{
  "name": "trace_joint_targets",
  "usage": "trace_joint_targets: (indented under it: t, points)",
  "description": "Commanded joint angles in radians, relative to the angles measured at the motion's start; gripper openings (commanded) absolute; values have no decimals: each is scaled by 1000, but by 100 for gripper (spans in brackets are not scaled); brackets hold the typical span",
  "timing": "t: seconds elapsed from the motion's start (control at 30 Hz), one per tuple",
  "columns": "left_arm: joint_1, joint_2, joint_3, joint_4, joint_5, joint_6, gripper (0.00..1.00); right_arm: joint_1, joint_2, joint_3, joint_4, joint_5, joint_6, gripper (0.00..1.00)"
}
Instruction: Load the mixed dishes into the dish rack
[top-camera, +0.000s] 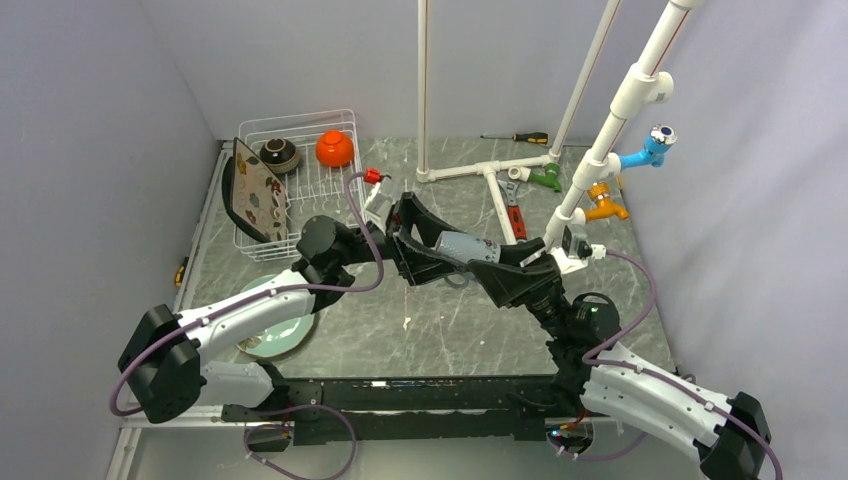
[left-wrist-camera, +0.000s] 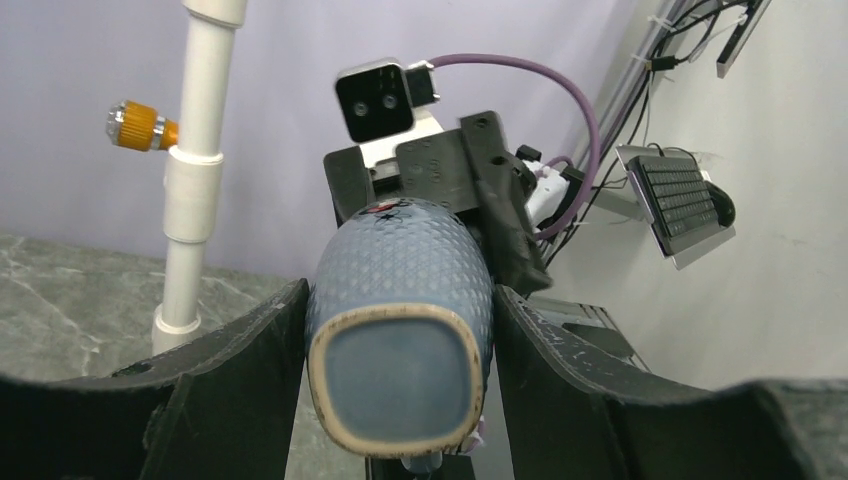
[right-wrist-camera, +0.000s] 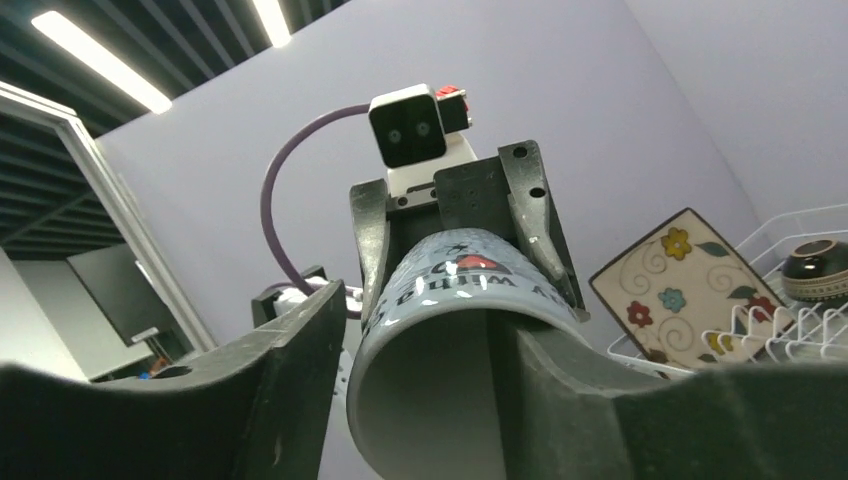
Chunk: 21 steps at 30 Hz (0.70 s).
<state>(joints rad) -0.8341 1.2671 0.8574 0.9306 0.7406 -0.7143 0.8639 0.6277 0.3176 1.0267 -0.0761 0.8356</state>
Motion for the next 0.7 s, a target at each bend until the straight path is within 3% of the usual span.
trace_joint_targets:
  t: [0.0,0.23,0.5,0.67]
  points:
    - [-1,-26,32,99,68,-10,0,-1,-11,48,-49,22,-40,63]
    - [48,-31,40,76,46,-40,0,-1,-12,63,-180,100,-28,99]
    - [137,-93,40,-24,-27,-8,0,-2,-24,82,-337,180,-15,99]
    - [192,-146,58,-232,-168,64,0,0,-71,67,-440,287,23,99]
